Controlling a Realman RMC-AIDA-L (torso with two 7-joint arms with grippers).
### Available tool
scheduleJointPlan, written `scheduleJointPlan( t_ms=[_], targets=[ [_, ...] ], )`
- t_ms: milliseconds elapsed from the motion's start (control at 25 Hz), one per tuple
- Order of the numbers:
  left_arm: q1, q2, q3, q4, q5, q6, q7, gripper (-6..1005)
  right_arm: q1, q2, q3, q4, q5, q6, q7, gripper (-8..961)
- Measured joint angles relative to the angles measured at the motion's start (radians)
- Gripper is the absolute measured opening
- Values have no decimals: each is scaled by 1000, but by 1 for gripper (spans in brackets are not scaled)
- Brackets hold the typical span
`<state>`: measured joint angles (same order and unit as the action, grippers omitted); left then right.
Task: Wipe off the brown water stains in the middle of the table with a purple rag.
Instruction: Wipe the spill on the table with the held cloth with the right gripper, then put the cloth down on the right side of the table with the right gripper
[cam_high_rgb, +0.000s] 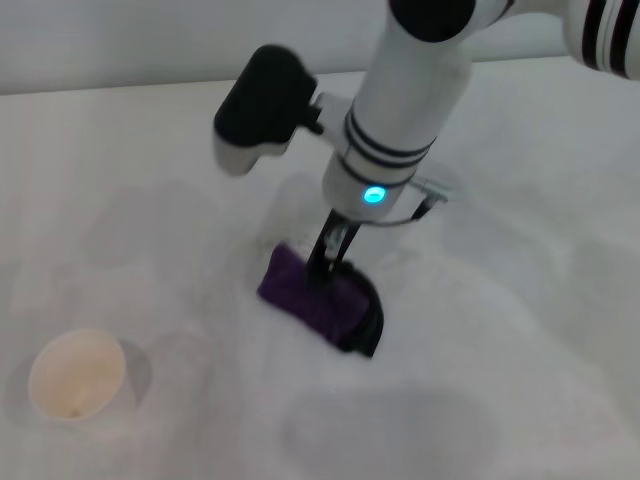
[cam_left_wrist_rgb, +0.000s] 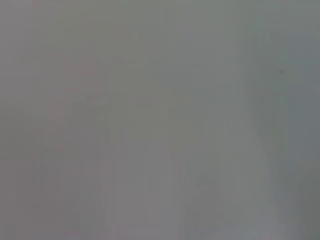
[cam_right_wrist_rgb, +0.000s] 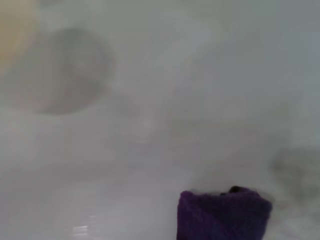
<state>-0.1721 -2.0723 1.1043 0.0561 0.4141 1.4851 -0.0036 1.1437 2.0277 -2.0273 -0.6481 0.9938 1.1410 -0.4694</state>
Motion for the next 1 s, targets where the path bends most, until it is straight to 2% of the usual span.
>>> scheduleJointPlan(
  t_ms=[160, 320, 560, 800, 1000],
  targets=[
    [2, 0, 0, 0, 0, 0, 0, 877, -25, -4, 77, 20, -99, -18, 14, 72],
    [17, 2, -3, 2, -24, 5, -1, 877, -70, -9, 185, -31, -220, 9, 25, 72],
    [6, 1, 1, 3, -39, 0, -5, 877, -191, -12, 389, -164, -441, 109, 31, 72],
    [1, 1, 3, 4, -40, 2, -7, 876, -253, -17, 477, -179, -542, 131, 27, 72],
    [-10, -1, 3, 4, -38, 2, -10, 876, -297, -18, 515, -185, -604, 96, 15, 72]
  ],
)
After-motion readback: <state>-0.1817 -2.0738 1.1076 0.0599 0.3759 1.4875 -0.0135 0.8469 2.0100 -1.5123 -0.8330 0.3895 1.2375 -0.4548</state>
